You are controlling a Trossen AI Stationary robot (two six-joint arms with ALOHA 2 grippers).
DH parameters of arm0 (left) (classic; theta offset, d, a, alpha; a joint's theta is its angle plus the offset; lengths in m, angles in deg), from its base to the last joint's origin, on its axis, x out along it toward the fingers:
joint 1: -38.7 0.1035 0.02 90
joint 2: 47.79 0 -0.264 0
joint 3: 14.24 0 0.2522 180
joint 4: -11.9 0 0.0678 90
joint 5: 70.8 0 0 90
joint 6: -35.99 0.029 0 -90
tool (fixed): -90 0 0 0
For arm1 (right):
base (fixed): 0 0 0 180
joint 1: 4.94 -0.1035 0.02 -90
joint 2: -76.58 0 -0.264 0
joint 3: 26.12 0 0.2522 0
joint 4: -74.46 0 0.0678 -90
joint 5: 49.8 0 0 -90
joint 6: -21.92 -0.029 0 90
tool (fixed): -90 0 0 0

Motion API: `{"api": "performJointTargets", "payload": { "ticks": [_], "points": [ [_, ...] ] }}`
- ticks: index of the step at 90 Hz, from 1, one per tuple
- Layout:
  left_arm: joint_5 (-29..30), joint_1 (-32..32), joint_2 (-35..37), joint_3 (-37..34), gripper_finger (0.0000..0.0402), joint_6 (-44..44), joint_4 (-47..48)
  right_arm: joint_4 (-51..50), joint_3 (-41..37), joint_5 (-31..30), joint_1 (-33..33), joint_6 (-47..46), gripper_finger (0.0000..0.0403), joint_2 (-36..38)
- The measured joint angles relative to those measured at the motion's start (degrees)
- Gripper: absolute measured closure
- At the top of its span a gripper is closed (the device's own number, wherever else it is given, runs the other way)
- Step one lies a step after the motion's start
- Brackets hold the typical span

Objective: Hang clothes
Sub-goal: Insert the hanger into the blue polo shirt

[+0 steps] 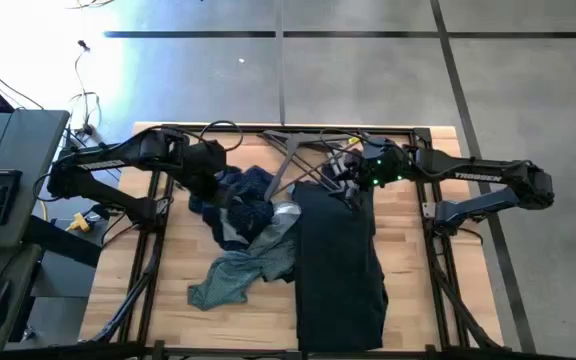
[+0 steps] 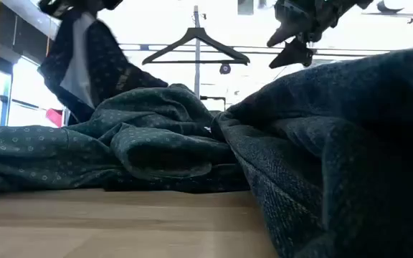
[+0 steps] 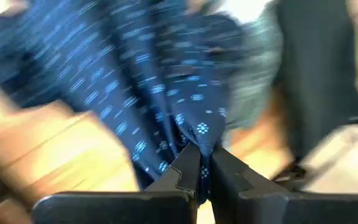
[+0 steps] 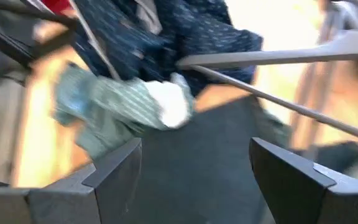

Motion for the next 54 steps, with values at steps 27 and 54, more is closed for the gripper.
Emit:
{"api": "performJointTargets", "payload": {
  "ticks": [27, 54],
  "points": [
    [13.06, -2.77, 0.68, 18.13, 0.0401, -4.28, -5.4, 3.46, 0.65, 2.05, -0.59, -3.32, 0.0129, 0.06],
    [30.13, -8.33, 0.73, 27.65, 0.0401, 4.51, -26.26, 5.51, 7.71, 1.23, -0.55, -1.93, 0.0129, 0.17]
  ]
}}
